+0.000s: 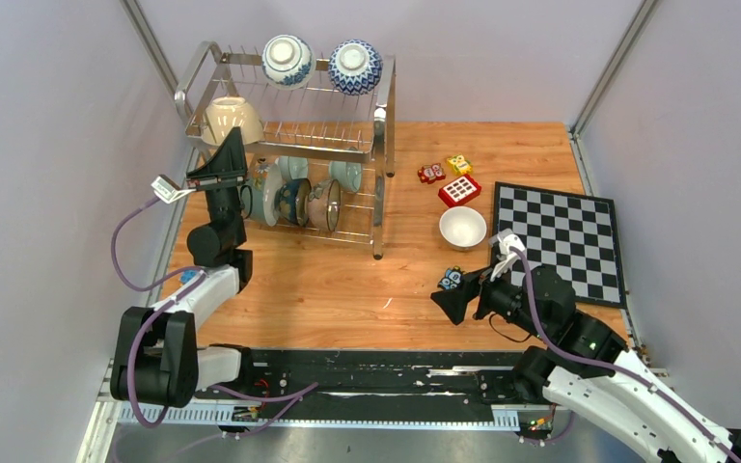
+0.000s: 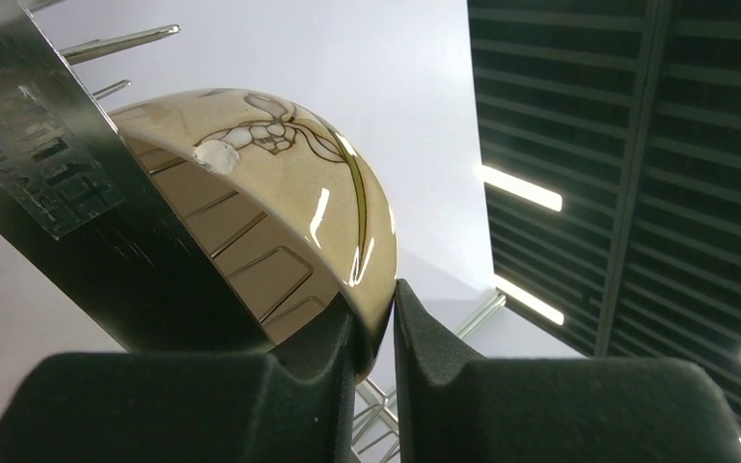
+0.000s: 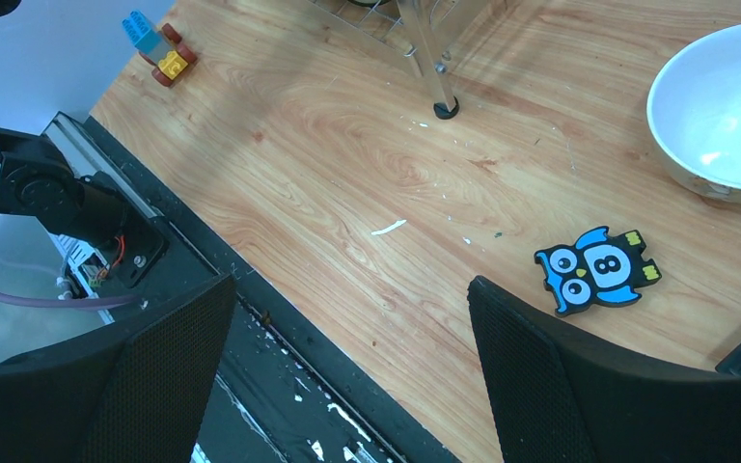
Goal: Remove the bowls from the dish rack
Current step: Pick up the bowl from the dish rack, then place the bowl with the bowl.
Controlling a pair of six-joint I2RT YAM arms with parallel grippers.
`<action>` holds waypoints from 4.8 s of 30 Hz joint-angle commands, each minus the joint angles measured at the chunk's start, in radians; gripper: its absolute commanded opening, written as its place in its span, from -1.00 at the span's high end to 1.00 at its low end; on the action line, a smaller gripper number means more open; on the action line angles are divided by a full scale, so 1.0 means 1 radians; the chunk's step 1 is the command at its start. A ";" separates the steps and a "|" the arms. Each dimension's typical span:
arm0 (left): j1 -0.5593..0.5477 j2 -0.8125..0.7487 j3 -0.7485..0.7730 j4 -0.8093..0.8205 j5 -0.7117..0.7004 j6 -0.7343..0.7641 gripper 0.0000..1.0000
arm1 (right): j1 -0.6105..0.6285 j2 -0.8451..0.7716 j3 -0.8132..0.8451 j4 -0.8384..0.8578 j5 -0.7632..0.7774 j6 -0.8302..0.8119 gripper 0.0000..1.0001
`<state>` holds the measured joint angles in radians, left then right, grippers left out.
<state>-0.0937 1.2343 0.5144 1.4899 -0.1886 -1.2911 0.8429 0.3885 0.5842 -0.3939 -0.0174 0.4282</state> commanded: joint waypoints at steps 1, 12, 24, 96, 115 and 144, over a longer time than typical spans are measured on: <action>0.003 0.004 0.008 -0.025 0.035 0.023 1.00 | 0.010 -0.012 0.026 -0.009 0.011 0.008 -0.87; 0.005 -0.005 0.097 -0.051 0.058 0.075 1.00 | 0.010 -0.019 0.031 -0.011 0.016 0.009 -0.86; 0.014 0.000 0.159 -0.046 0.090 0.061 1.00 | 0.010 -0.066 0.018 -0.020 0.017 0.020 -0.86; -0.059 -0.395 0.579 -0.986 0.705 0.449 1.00 | 0.010 -0.096 0.049 -0.017 0.067 -0.020 -0.86; -0.196 -0.638 0.551 -1.524 0.676 0.836 1.00 | 0.010 -0.017 0.087 0.010 0.047 -0.028 -0.84; -0.422 -0.693 0.466 -1.988 0.616 0.995 1.00 | 0.015 0.630 0.746 -0.393 -0.067 -0.118 -0.71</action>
<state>-0.4706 0.5442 0.9691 -0.4549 0.4534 -0.3748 0.8429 0.9321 1.2510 -0.6106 -0.0711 0.3630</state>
